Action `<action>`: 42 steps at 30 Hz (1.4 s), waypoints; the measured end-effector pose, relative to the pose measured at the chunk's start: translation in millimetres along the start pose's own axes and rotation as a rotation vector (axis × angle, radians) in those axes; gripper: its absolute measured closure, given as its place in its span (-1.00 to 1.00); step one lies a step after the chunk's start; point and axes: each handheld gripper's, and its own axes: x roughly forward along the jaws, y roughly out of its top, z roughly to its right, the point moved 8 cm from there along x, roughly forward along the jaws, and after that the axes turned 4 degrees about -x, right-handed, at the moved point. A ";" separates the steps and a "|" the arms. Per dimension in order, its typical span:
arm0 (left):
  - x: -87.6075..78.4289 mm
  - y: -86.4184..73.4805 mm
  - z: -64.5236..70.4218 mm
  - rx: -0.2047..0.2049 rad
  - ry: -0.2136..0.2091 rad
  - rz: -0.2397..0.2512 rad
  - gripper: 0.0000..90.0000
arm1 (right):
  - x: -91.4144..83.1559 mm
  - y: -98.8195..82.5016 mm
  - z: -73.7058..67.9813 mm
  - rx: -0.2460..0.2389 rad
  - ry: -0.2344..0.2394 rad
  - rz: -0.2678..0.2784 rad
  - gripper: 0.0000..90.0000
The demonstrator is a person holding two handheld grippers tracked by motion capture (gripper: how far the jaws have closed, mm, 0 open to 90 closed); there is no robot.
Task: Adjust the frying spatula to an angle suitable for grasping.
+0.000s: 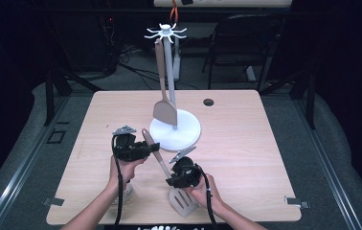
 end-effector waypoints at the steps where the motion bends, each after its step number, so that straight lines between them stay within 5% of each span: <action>1: 0.6 -1.5 2.0 -0.004 -0.011 -0.001 0.32 | -0.7 0.3 0.0 0.003 0.006 0.004 0.64; 16: 17.2 -22.3 24.6 0.017 -0.049 -0.065 0.32 | -8.4 2.7 6.7 0.044 0.000 0.054 0.68; 26: 25.1 -31.5 25.0 -0.025 -0.075 -0.069 0.52 | -8.9 3.0 9.2 0.047 -0.010 0.068 0.68; 31: 23.1 -27.9 25.3 -0.051 -0.130 -0.054 0.59 | -10.5 4.3 8.4 0.017 -0.023 0.070 0.64; 36: 15.8 -19.7 30.1 -0.028 -0.121 -0.012 0.63 | -17.2 7.0 6.0 -0.016 -0.038 0.084 0.42; 42: 5.6 -11.2 31.3 -0.050 -0.158 0.022 0.70 | -30.8 8.3 11.0 -0.035 -0.071 0.097 0.01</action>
